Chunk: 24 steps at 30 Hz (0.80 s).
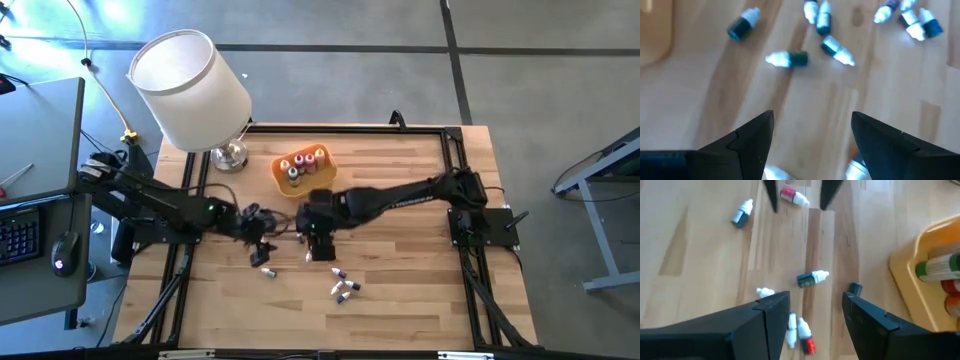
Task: Pick & Place food coloring
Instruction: Put the small pink food coloring bottle into the bin
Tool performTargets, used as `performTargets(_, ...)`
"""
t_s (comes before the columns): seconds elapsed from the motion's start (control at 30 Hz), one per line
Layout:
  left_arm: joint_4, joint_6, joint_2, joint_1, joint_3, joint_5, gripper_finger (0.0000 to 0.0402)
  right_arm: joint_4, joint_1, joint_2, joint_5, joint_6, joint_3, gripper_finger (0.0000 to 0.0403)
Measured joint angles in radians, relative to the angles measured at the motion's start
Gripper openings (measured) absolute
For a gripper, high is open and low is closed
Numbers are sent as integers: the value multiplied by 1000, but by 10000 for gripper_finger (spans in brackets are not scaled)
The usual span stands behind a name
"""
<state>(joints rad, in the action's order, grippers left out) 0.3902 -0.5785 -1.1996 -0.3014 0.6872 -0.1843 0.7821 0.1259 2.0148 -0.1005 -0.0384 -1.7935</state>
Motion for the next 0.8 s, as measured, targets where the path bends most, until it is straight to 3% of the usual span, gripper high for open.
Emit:
performTargets(0.1, 55, -117, 27, -80, 0, -64, 264, -93, 24, 0, -91, -77, 97, 174)
performTargets(0.27, 218, -344, 46, -169, 0, -100, 264, -199, 24, 1, -93, -224, 238, 171)
performTargets(0.43, 385, -528, 29, -197, 0, -158, 264, -311, 25, 1, -137, -219, 319, 160)
performTargets(0.8, 291, -556, -74, -197, -1, -167, 264, -365, 25, 1, -145, -216, 339, 147)
